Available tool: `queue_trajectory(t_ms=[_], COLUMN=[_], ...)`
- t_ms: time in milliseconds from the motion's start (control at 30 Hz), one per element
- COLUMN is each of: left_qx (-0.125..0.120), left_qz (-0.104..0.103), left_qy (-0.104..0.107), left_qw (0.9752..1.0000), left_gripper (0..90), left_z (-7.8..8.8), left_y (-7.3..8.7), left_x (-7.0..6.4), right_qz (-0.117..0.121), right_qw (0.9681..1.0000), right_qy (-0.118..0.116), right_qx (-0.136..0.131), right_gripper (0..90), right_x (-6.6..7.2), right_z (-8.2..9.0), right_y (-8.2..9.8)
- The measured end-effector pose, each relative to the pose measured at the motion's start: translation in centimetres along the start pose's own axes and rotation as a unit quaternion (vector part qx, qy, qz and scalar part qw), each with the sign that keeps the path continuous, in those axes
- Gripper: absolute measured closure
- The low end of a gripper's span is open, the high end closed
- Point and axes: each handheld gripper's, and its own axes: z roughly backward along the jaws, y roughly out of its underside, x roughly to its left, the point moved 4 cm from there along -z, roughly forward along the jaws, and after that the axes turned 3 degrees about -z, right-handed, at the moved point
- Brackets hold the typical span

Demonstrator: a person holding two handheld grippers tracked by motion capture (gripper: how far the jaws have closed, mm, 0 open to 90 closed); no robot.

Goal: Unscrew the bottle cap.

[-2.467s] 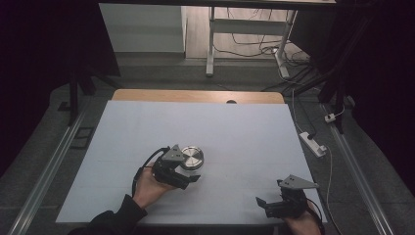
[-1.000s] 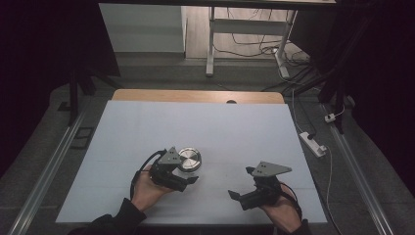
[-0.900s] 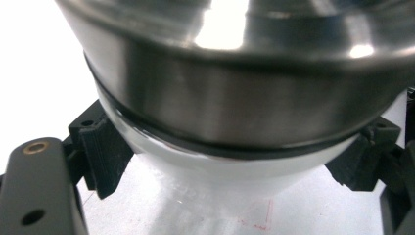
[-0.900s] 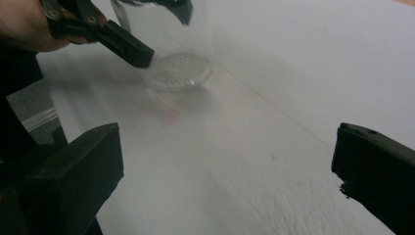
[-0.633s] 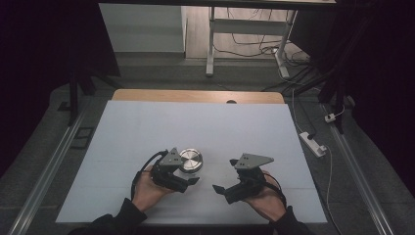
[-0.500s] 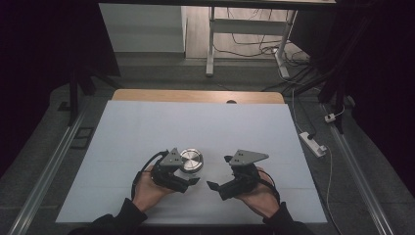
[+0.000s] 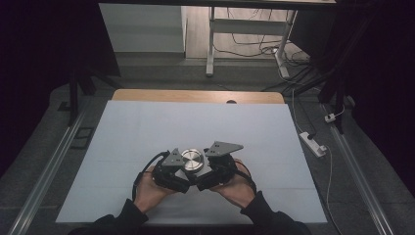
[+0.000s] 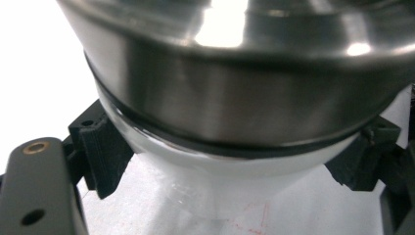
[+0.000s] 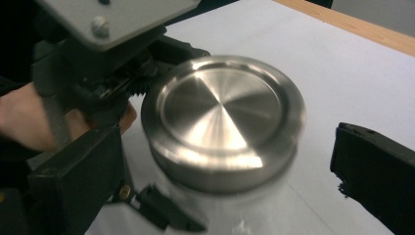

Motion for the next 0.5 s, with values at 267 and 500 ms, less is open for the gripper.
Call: queue_trajectory(t_ms=[267, 500], left_qx=[-0.001, -0.001], left_qz=[0.002, -0.01], left_qy=[0.003, 0.02], left_qw=[1.0, 0.9998], left_gripper=[16.0, 16.0], left_z=[0.0, 0.1], left_y=[-0.1, -0.1], left_x=[-0.1, -0.1], right_qz=[0.012, 0.027], right_qw=[0.9999, 0.9995], right_qy=[0.008, -0.01], right_qx=[-0.005, -0.013], right_gripper=[12.9, 18.4], right_x=[0.2, 0.2], right_z=[-1.3, -1.1], right_y=[-0.3, -0.5])
